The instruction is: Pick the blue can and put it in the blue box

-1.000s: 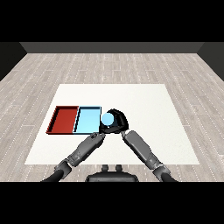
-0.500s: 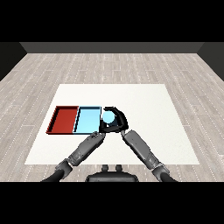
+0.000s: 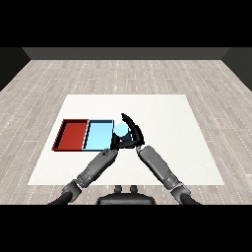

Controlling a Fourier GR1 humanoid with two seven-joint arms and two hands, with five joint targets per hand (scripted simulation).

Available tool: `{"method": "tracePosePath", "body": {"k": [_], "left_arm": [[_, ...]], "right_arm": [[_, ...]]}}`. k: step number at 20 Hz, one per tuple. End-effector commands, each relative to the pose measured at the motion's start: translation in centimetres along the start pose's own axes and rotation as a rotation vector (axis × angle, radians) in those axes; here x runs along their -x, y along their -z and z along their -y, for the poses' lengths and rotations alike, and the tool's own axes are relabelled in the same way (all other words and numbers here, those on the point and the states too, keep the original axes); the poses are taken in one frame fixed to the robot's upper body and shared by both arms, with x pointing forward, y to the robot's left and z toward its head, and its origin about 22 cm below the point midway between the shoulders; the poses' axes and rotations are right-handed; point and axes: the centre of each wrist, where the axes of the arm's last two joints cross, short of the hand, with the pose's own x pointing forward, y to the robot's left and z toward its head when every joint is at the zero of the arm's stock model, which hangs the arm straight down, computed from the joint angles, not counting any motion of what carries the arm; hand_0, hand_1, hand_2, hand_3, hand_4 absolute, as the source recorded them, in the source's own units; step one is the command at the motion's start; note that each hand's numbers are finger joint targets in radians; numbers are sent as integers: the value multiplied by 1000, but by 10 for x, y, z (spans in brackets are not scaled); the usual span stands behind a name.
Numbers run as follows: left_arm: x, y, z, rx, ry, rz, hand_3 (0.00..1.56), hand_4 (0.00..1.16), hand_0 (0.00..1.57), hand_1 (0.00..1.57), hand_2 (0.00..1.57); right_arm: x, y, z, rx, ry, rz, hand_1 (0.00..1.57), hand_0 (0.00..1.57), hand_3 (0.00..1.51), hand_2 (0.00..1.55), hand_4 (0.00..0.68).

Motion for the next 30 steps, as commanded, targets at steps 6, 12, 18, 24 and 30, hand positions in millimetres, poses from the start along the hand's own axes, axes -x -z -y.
{"method": "tracePosePath", "body": {"k": [6,12,18,24,30], "left_arm": [[17,-13,-9,-18,-44,-21,1490,1142,1571,1571,1571],[2,15,-37,-124,-4,22,1476,1145,1571,1571,1571],[6,32,-84,-212,91,23,1476,1150,1571,1571,1563],[13,49,-114,-245,158,-73,1484,1130,1571,1571,1569],[12,82,-176,-327,265,-222,1492,1102,1571,1571,1571]], "right_arm": [[-28,-9,46,130,173,32,0,0,0,0,0],[-60,-18,98,173,186,171,0,0,0,0,0],[-65,-58,150,278,192,194,0,0,0,0,0],[-57,-55,149,335,192,168,0,0,0,0,0],[-42,-43,162,367,176,155,0,0,0,0,0]]}}
